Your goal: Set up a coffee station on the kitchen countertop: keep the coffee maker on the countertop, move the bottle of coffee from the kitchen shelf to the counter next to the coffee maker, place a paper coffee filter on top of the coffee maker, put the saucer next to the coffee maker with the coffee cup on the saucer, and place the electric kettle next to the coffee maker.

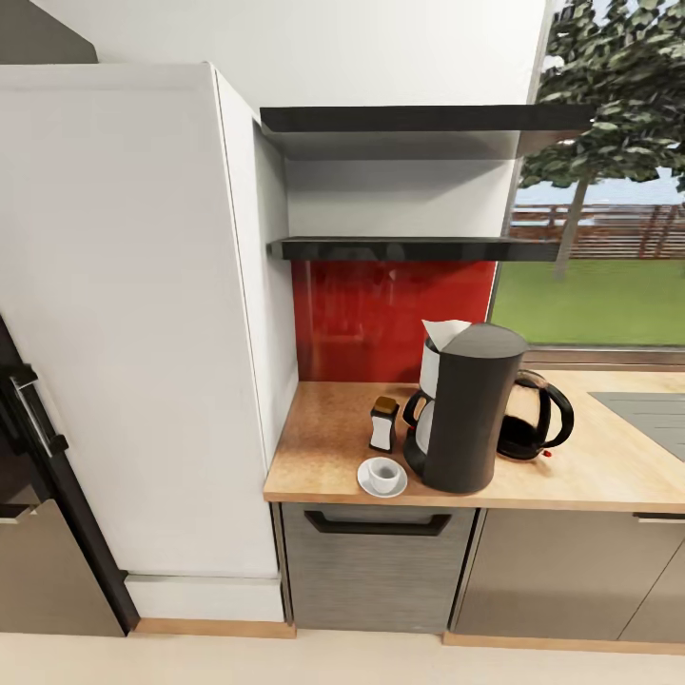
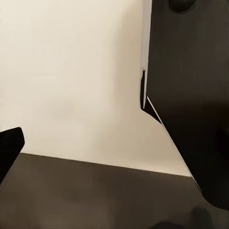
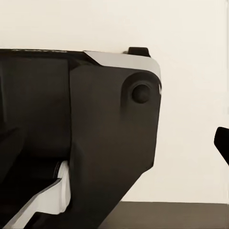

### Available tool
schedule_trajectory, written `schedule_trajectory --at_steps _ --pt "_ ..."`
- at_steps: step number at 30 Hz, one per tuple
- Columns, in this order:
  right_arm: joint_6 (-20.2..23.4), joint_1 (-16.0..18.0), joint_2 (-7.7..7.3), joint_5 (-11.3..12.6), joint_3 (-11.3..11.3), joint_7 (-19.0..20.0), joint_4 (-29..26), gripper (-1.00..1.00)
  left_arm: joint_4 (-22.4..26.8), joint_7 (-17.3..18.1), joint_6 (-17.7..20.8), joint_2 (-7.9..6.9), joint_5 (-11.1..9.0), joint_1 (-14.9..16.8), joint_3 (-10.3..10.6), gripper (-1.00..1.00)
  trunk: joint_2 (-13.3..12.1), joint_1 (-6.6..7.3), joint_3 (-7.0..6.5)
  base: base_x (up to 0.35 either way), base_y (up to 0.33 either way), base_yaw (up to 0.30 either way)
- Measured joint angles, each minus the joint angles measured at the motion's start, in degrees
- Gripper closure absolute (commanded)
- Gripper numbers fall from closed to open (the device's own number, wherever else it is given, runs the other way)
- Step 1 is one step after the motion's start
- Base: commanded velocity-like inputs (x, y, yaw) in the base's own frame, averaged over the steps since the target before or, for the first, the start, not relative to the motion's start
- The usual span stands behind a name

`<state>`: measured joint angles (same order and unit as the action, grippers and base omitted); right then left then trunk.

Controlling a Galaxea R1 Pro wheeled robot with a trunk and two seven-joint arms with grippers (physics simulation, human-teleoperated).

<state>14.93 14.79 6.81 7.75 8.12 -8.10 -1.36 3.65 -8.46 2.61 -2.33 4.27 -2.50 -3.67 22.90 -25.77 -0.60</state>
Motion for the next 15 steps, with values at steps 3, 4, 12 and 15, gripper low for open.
schedule_trajectory --at_steps 3,4,12,15 --pt "0.05 0.00 -0.21 0.00 0.00 0.03 0.03 -1.00 0.02 -0.01 -0.10 0.02 -0.03 0.01 0.01 -1.00 0.00 0.00 0.00 0.000 0.000 0.000" --pt "0.10 -0.01 -0.28 0.00 0.00 0.06 0.03 -1.00 0.03 0.01 -0.13 0.06 -0.04 0.01 0.00 -1.00 0.00 0.00 0.00 0.000 0.000 0.000" --pt "0.05 -0.01 -0.39 0.02 0.00 -0.02 0.07 -1.00 0.04 -0.04 -0.15 0.11 -0.24 0.02 -0.12 -1.00 0.00 0.00 0.00 0.000 0.000 0.000" --pt "-0.02 -0.01 -0.50 0.10 -0.02 -0.13 0.06 -1.00 0.06 -0.02 -0.14 0.10 -0.20 0.02 -0.14 -1.00 0.00 0.00 0.00 0.000 0.000 0.000"
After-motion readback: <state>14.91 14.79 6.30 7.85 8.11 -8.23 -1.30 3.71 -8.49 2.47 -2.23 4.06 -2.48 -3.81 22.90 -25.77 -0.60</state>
